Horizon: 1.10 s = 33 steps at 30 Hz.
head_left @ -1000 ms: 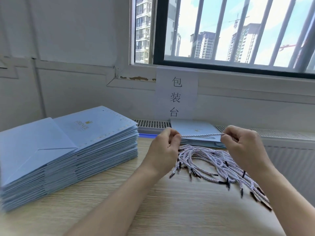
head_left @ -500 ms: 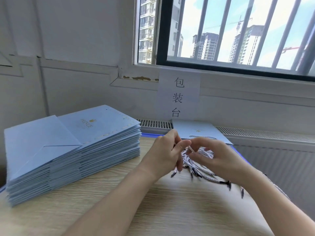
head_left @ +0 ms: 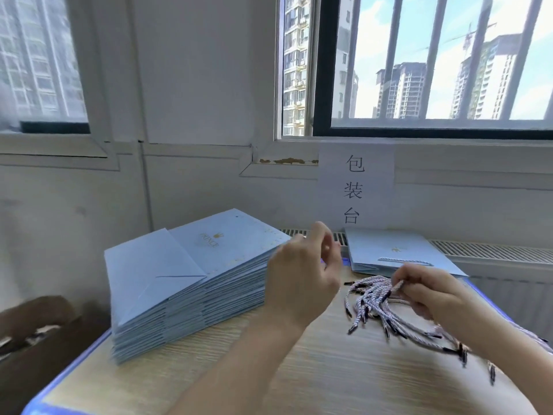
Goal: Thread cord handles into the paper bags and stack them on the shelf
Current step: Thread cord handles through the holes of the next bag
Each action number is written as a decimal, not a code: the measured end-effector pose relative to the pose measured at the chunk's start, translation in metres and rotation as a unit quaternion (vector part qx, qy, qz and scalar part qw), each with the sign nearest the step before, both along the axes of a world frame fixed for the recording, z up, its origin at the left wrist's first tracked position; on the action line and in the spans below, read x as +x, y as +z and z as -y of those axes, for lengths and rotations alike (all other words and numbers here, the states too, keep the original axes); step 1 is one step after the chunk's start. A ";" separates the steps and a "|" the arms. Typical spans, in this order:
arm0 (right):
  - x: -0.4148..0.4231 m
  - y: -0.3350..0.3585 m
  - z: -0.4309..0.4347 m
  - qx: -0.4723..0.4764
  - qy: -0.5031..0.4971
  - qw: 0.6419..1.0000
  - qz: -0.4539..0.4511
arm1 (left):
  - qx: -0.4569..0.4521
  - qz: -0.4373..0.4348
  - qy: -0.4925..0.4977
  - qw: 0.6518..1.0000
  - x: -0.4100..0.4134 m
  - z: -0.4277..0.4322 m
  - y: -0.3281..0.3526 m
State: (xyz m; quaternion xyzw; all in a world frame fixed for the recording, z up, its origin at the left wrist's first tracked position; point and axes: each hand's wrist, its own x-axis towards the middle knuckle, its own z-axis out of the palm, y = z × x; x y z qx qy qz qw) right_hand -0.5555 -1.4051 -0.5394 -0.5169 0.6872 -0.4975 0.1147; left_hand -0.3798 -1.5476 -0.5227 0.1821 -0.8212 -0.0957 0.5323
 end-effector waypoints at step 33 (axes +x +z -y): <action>0.049 0.022 -0.022 -0.179 -0.004 0.902 -0.393 | -0.495 0.105 -0.030 0.862 0.081 0.008 0.128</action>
